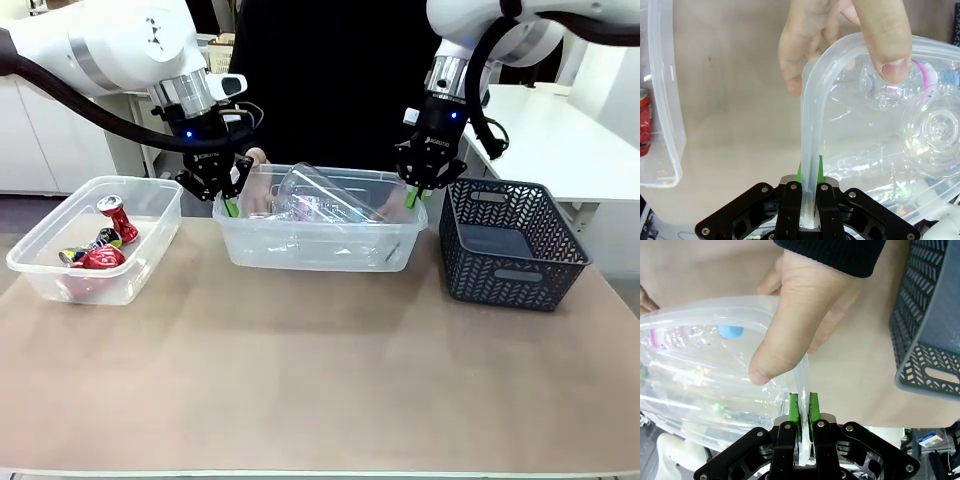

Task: Sort the waste into each basket.
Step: Release the Organizing box you were holding.

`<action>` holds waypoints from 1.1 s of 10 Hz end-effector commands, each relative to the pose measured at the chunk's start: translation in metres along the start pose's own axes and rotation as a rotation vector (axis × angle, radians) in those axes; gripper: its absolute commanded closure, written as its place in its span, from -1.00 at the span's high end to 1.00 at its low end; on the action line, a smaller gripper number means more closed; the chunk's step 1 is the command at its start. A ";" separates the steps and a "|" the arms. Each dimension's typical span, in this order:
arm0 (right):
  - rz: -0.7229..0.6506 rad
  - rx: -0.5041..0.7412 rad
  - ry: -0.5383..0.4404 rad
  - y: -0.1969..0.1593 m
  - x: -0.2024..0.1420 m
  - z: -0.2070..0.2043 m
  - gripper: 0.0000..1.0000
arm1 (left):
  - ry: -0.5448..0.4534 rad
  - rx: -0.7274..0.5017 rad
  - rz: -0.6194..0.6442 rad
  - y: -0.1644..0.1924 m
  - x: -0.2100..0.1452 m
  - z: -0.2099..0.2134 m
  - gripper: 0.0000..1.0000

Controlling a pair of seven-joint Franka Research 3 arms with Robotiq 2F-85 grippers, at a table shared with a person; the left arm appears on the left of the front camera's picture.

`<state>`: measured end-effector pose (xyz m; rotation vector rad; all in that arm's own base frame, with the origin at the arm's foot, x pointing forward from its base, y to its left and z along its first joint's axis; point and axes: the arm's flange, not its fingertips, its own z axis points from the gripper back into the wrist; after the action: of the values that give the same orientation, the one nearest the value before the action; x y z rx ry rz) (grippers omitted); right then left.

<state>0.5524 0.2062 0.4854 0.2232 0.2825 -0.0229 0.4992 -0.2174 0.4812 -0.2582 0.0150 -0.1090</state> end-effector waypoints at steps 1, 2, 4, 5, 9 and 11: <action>0.002 0.001 -0.006 0.001 -0.001 0.001 -0.82 | -0.005 -0.002 -0.015 -0.001 -0.001 0.004 -0.92; 0.002 0.001 -0.006 0.001 -0.001 0.001 -0.82 | -0.005 -0.002 -0.015 -0.001 -0.001 0.004 -0.92; 0.002 0.001 -0.006 0.001 -0.001 0.001 -0.82 | -0.005 -0.002 -0.015 -0.001 -0.001 0.004 -0.92; 0.000 0.000 0.000 0.000 0.000 0.000 -0.82 | -0.001 0.000 0.000 0.000 0.000 0.000 -0.29; 0.114 0.065 -0.291 -0.006 -0.044 0.027 1.00 | -0.048 -0.004 -0.038 0.003 -0.013 0.033 1.00; 0.149 0.103 -0.393 -0.010 -0.074 0.039 0.73 | -0.098 -0.026 -0.056 0.009 -0.027 0.051 0.91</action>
<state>0.5178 0.1961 0.5521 0.2895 -0.0670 0.0324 0.4859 -0.2061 0.5270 -0.2688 -0.0646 -0.1265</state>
